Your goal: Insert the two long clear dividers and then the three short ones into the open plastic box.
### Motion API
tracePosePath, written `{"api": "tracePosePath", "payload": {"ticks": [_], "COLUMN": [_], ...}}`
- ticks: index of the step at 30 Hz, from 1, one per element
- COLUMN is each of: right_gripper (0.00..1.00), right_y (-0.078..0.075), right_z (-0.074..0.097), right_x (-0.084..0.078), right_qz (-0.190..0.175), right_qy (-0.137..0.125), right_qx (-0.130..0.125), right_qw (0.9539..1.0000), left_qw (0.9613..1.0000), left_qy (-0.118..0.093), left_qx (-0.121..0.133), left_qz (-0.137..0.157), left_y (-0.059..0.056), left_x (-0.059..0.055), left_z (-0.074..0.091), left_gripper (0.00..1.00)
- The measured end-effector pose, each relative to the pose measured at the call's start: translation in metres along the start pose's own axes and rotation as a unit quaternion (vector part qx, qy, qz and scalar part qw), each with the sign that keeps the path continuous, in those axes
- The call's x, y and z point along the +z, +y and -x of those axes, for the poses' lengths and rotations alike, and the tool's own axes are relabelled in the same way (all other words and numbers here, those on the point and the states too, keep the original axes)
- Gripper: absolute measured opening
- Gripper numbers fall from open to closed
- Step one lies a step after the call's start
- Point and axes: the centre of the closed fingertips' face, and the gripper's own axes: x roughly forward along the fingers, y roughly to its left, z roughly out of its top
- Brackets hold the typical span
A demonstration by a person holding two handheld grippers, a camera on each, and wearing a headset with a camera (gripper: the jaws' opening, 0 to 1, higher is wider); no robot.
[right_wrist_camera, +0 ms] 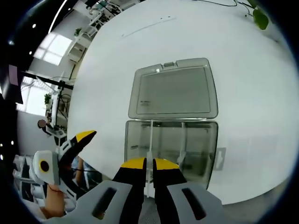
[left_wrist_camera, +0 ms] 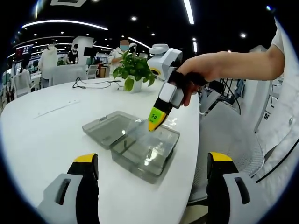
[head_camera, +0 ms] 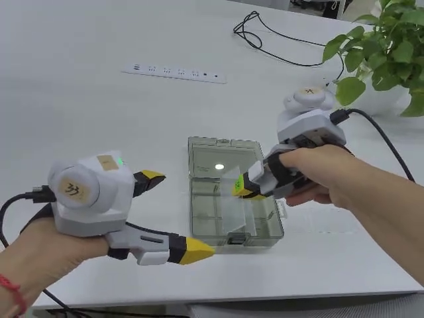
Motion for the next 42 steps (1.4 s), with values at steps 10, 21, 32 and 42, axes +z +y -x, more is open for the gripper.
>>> {"api": "tracePosePath", "payload": {"ticks": [10,21,32,42], "right_gripper": [0.06,0.06,0.07,0.07], "right_y": [-0.002,-0.003,0.001,0.007], "right_z": [-0.009,-0.013,-0.014,-0.016], "right_x": [-0.002,-0.002,-0.003,-0.005], "right_qz": [0.004,0.017,0.067,0.116], "right_qy": [0.007,0.003,-0.011,-0.01], "right_qx": [-0.006,-0.022,-0.045,-0.066], "right_qw": [1.0,0.9996,0.9967,0.991], "left_qw": [1.0,0.9999,0.9999,0.9998], "left_qy": [-0.003,-0.004,-0.004,-0.001], "left_qx": [-0.004,-0.005,-0.003,0.0], "left_qz": [0.006,0.013,0.015,0.017], "left_y": [-0.001,0.002,0.006,0.009], "left_x": [-0.001,-0.002,-0.001,-0.003], "left_z": [-0.002,-0.004,-0.005,-0.005], "left_gripper": [0.99,0.98,0.99,0.98]}}
